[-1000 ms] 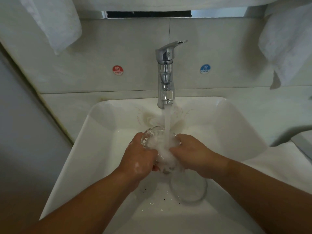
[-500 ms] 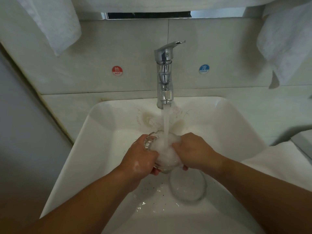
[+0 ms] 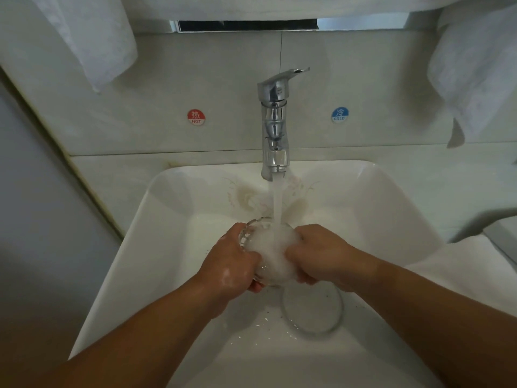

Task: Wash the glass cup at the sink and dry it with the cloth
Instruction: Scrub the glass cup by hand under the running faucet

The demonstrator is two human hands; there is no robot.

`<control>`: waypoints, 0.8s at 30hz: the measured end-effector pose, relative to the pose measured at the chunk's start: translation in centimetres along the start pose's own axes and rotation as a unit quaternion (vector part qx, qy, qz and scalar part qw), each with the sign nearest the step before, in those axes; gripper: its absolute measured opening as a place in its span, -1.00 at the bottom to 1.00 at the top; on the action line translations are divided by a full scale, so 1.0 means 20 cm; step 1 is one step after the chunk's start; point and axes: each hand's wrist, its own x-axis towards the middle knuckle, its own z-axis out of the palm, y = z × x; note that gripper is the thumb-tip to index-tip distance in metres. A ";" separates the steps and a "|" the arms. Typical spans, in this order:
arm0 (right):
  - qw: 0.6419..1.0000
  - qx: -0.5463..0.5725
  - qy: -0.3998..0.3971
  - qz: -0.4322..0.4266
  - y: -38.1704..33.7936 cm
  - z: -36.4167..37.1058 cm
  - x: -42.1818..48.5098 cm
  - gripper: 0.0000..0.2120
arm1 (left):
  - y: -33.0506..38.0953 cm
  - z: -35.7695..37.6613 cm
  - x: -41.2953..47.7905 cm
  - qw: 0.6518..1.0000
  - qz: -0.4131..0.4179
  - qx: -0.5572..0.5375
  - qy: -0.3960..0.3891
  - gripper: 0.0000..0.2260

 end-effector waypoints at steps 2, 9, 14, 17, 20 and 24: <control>0.995 -0.083 0.046 -0.019 0.01 0.00 0.02 -0.74 | 0.01 0.01 0.00 1.000 -0.006 -0.010 -0.007 -0.63; 0.998 0.026 -0.046 -0.025 0.01 0.02 0.00 -0.76 | 0.00 0.00 0.01 1.000 -0.001 0.008 -0.004 -0.57; 0.997 0.062 0.029 -0.028 0.01 0.02 0.02 -0.78 | 0.00 -0.01 0.02 0.998 -0.008 -0.062 0.018 -0.60; 0.979 0.198 -0.037 -0.009 -0.02 0.04 -0.01 -0.89 | -0.01 -0.02 0.04 0.995 0.001 -0.091 0.045 -0.65; 0.986 0.165 -0.023 0.004 -0.01 0.05 -0.01 -0.75 | -0.01 0.00 0.02 0.996 0.003 -0.086 -0.002 -0.56; 0.983 -0.152 0.080 -0.058 0.01 0.00 0.01 -0.69 | 0.01 0.01 -0.01 0.993 -0.014 -0.118 -0.013 -0.61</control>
